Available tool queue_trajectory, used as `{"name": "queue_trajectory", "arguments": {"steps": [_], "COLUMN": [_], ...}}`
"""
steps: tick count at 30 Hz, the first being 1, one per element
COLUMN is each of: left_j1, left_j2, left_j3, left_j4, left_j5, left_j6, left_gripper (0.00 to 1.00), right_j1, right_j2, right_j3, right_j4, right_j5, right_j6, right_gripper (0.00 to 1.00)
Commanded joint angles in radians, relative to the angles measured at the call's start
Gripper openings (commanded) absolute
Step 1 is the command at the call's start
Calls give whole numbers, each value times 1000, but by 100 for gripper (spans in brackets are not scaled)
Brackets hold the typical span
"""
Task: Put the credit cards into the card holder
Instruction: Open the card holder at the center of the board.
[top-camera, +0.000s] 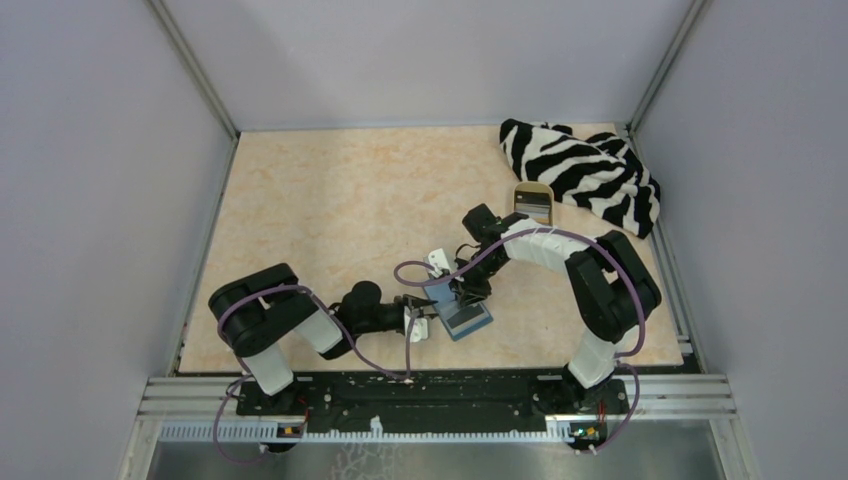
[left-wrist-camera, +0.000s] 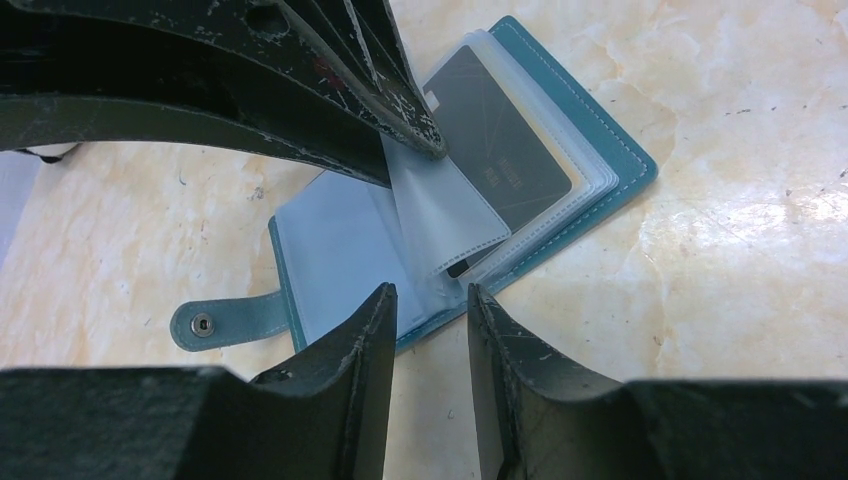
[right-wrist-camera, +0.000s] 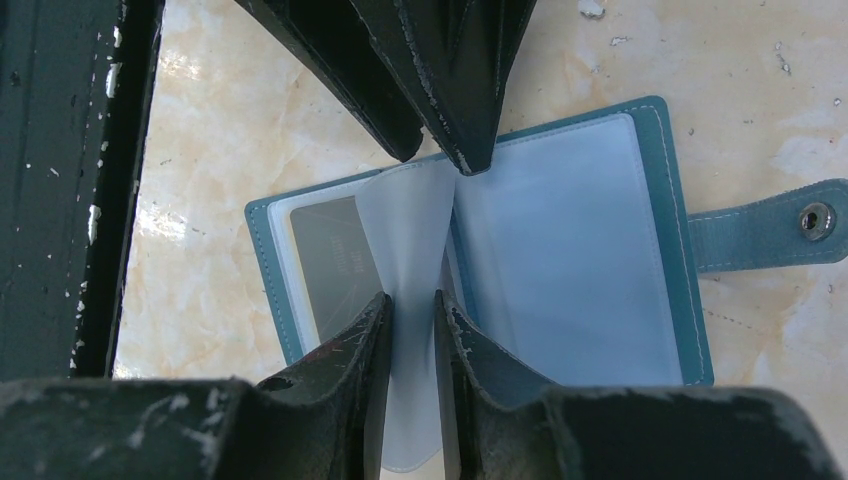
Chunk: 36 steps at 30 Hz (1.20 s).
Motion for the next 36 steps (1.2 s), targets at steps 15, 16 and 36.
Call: {"name": "queue_trajectory", "arguments": {"steps": [15,16,36], "left_j1": [-16,-18,-22], "left_j2": [47,49,32], "left_j3": [46,50,106], "left_j4": [49,49,-62], "left_j5": [16,17,44], "left_j6": [-61,-65,-266], "left_gripper": [35,34,0], "right_j1": [0,0,-84], "right_j2": [8,10,-102], "right_j3": [45,45,54], "right_j4": [-19,-19,14], "right_j5": [-49,-49,-115], "right_j6": [-20,-19,61], "right_gripper": [22,22,53]}}
